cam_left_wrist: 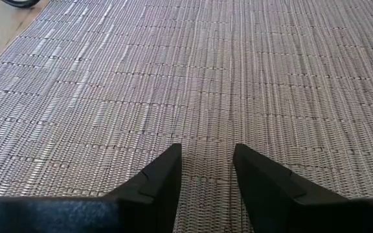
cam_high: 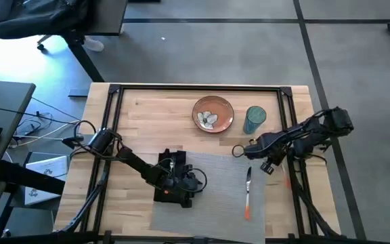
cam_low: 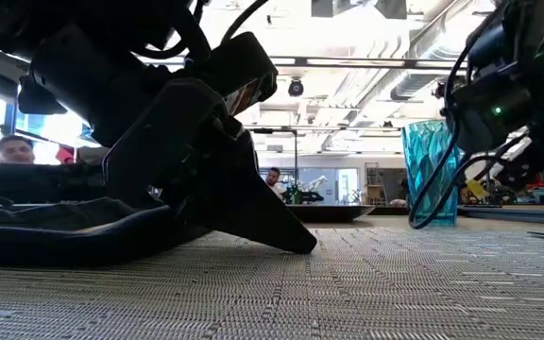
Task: Set table place
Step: Put the orange table spoon to the right of the orange table knife on the gray tablemat, then put the orange table spoon beside the orange table knife on the gray tablemat
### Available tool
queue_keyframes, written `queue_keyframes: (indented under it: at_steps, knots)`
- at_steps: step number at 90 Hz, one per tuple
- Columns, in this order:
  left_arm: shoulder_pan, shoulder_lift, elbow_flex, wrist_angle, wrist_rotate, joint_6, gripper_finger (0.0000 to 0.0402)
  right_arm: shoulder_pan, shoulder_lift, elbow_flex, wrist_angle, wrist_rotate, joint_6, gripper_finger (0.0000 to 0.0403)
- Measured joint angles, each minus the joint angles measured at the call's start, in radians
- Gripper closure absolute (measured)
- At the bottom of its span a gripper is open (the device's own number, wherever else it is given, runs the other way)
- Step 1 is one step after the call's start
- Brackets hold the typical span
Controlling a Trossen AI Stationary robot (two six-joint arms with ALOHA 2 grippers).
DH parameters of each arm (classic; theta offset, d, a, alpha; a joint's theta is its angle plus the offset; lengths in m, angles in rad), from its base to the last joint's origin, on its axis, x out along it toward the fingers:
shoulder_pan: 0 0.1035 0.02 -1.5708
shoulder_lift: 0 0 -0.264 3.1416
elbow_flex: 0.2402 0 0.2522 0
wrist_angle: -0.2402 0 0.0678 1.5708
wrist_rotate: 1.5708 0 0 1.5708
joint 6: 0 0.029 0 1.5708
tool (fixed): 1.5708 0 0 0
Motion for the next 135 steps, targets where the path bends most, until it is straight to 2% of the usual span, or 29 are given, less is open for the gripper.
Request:
queue_keyframes:
  at_steps: [24,46,54,71,97,135]
  knots:
    - [0.000,0.000,0.000,0.001,0.001,0.000,0.0273,0.010,0.001,0.039,0.060,-0.033,0.019,0.0399]
    - [0.000,0.000,0.000,0.003,0.000,0.001,0.0273,-0.019,0.000,0.120,-0.141,0.150,0.105,0.0399]
    - [0.000,0.000,0.000,0.006,0.000,0.001,0.0273,-0.057,0.000,0.098,-0.183,0.159,0.080,0.0399]
    - [0.000,0.000,0.000,0.010,0.001,0.001,0.0273,-0.132,0.006,0.051,-0.117,0.182,0.046,0.0399]
    - [-0.002,0.000,0.000,0.016,0.003,0.002,0.0273,-0.164,0.006,-0.017,-0.017,0.173,0.045,0.0399]
    - [-0.002,0.000,0.000,0.017,0.003,0.002,0.0273,-0.112,0.005,0.085,0.095,0.087,0.091,0.0399]
